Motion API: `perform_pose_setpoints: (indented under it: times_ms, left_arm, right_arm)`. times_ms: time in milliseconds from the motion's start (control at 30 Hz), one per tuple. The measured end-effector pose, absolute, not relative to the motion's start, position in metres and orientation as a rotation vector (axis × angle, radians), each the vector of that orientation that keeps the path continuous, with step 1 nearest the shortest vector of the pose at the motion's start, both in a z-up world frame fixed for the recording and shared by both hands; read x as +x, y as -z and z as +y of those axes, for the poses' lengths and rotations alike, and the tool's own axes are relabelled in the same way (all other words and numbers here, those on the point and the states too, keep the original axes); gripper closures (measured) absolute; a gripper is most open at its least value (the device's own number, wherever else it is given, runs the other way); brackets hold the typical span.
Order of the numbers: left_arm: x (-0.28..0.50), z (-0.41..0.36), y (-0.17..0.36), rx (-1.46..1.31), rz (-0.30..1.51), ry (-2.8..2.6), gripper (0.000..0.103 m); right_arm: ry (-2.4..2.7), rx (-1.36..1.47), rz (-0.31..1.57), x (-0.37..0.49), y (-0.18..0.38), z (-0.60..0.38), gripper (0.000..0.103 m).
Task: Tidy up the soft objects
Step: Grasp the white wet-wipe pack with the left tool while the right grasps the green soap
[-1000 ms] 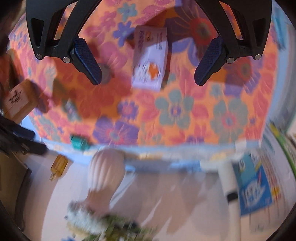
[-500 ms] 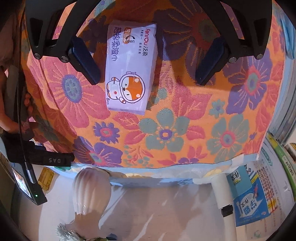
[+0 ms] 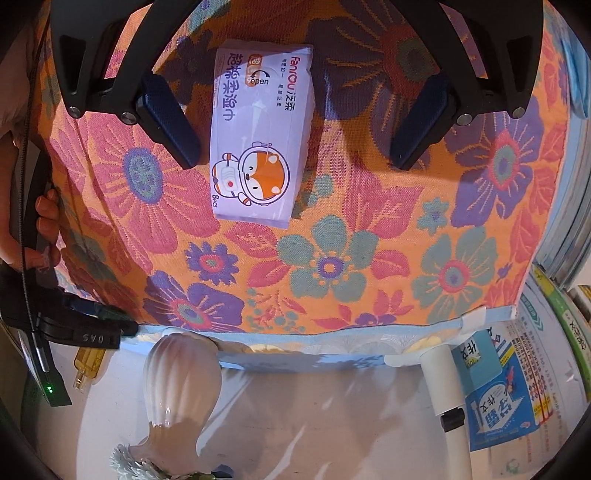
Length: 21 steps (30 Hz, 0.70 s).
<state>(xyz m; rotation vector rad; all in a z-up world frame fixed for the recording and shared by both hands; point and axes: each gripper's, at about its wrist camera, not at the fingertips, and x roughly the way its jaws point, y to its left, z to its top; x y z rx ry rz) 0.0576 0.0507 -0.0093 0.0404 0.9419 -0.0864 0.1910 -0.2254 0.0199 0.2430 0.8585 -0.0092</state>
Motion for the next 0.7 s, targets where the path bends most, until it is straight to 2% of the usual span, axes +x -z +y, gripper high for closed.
perform_pose_setpoints:
  times_ms: [133, 167, 200, 233, 267, 700]
  left_arm:
    - [0.057, 0.051, 0.009, 0.034, 0.940, 0.092, 0.000]
    - [0.056, 0.052, 0.008, 0.025, 0.934, 0.105, 0.010]
    - [0.054, 0.053, 0.004, 0.019, 0.911, 0.116, 0.031]
    - [0.051, 0.053, 0.001, 0.018, 0.889, 0.113, 0.042]
    - [0.049, 0.054, -0.001, 0.011, 0.874, 0.125, 0.064]
    - [0.046, 0.053, -0.002, 0.023, 0.863, 0.118, 0.064]
  right_arm:
    - [-0.050, 0.257, 0.829, 0.184, -0.023, -0.226, 0.054]
    - [-0.061, 0.259, 0.821, 0.180, -0.023, -0.227, 0.054]
    - [-0.072, 0.258, 0.815, 0.173, -0.023, -0.225, 0.054]
    - [-0.078, 0.251, 0.816, 0.168, -0.024, -0.222, 0.054]
    - [-0.083, 0.239, 0.817, 0.159, -0.025, -0.218, 0.054]
    - [-0.254, 0.259, 0.832, 0.068, -0.025, -0.194, 0.054]
